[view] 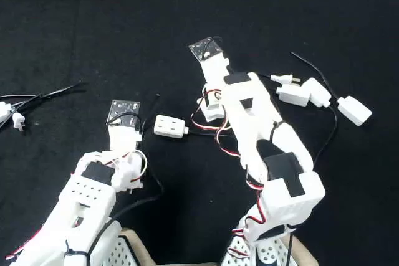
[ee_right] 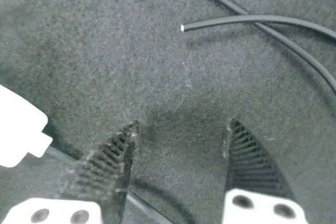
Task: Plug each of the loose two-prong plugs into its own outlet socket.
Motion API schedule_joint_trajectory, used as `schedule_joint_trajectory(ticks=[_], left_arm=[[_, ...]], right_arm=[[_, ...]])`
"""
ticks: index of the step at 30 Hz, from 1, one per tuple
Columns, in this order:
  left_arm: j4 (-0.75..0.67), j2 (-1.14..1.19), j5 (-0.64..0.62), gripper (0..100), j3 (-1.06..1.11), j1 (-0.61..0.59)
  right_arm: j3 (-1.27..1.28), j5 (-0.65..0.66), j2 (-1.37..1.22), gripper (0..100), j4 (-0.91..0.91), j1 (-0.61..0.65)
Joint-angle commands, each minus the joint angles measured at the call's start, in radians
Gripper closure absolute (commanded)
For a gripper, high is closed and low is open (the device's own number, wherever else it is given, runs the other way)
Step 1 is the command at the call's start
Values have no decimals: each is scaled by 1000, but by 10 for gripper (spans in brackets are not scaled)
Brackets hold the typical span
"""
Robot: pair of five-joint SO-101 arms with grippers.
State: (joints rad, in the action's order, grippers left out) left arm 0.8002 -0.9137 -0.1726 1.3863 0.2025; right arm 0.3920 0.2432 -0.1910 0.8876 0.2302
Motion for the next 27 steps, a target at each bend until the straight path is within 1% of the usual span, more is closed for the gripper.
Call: schedule_joint_trajectory(ticks=[1, 2, 4, 7, 9, 11, 14, 19, 22, 24, 27], left_arm=[[6, 0, 9, 959, -5, -8], [9, 2, 11, 938, -1, -10], [28, -9, 12, 855, 28, -28], [34, -9, 29, 675, 58, -70], [34, -9, 32, 575, 64, -101], [35, -9, 32, 532, 65, -119], [35, -9, 32, 573, 65, -117], [25, -9, 38, 755, 56, -114], [26, -9, 103, 849, 51, -114], [26, -9, 109, 893, 51, -114], [26, -9, 110, 927, 54, -114]], right_arm=[[-47, 0, 7, 744, -2, -15], [-47, 0, 7, 744, -2, -15], [-47, 0, 7, 744, -2, -15], [-47, 0, 7, 744, -2, -15], [-47, 0, 7, 744, -2, -15], [-47, 0, 7, 744, -2, -15], [-47, 0, 7, 744, -2, -15], [-47, 0, 7, 744, -2, -15], [-47, 0, 7, 744, -2, -15], [-47, 0, 7, 744, -2, -15], [-47, 0, 7, 744, -2, -15]])
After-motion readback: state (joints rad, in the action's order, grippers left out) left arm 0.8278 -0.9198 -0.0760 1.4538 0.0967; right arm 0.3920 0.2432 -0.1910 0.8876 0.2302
